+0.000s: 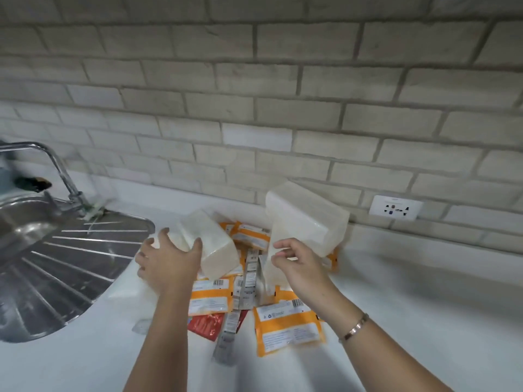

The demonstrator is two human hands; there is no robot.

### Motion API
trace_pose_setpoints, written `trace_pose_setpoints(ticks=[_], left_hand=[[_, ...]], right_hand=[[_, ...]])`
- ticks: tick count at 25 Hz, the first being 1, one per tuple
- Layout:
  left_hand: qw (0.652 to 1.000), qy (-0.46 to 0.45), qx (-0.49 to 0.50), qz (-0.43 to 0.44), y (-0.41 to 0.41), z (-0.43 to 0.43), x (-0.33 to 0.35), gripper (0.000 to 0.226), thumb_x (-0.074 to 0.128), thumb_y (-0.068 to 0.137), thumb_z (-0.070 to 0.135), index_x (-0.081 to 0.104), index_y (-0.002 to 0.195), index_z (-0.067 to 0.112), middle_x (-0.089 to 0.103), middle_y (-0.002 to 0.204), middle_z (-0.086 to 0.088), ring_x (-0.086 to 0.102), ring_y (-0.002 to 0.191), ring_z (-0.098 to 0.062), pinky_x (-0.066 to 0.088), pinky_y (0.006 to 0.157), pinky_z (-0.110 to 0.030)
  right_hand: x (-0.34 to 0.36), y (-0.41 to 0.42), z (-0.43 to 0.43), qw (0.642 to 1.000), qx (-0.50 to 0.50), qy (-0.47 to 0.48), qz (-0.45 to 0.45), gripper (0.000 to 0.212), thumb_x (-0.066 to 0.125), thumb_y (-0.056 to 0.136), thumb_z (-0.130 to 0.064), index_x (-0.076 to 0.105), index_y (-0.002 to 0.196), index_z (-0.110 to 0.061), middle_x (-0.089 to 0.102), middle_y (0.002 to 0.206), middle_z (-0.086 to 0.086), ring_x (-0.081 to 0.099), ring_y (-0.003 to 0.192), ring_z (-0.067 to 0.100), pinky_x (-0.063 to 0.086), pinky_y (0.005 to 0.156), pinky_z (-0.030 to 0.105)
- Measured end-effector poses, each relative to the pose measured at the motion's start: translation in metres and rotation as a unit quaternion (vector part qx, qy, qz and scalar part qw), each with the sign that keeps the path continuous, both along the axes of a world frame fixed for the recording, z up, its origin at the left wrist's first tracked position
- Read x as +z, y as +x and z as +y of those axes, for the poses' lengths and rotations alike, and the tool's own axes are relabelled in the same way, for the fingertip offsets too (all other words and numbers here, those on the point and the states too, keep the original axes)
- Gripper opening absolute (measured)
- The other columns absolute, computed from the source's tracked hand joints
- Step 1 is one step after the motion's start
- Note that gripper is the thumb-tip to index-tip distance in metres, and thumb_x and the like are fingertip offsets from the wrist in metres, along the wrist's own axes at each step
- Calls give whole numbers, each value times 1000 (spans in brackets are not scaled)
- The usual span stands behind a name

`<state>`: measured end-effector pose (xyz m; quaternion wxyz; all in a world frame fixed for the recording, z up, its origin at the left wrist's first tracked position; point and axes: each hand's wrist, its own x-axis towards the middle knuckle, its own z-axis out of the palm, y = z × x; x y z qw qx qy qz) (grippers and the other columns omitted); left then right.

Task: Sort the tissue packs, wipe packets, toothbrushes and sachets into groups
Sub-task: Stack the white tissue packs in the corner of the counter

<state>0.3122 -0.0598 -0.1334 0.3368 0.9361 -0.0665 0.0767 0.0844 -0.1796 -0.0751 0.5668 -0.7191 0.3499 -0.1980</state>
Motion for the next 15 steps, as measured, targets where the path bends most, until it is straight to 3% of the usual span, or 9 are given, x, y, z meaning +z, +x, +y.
trace_pose_setpoints(ticks=[3,5,9,12,15], left_hand=[[971,162,12,176,81,16,-27,114,71,61,82,24,157,42,16,165,-22,11,150,-49,14,112,-76],[943,231,-20,240,97,27,-29,130,73,54,87,8,159,47,9,168,-22,11,150,-52,11,111,-79],[948,236,-21,211,106,32,-20,111,82,66,63,22,158,45,38,155,-21,37,140,-48,30,108,-68],[958,208,-1,197,95,42,-13,102,82,71,59,31,156,40,45,147,-22,42,135,-46,36,105,-63],[983,119,17,140,71,56,9,99,81,73,60,33,156,36,49,143,-26,44,132,-49,37,104,-65]], right_hand=[[-16,37,-13,999,15,6,43,20,64,98,-26,64,117,-32,63,113,-6,61,96,4,43,68,17],[-11,38,-11,999,9,14,38,20,64,98,-26,64,117,-31,63,113,-5,60,94,4,43,69,17],[-17,41,-10,999,15,19,44,19,63,99,-28,63,118,-33,62,115,-5,60,87,4,45,64,12],[-20,37,-9,998,8,29,46,18,62,100,-28,63,117,-34,62,116,-6,60,90,3,44,62,12],[-17,28,-8,998,-3,55,26,19,62,99,-25,65,115,-35,62,117,-6,62,93,6,51,68,18]])
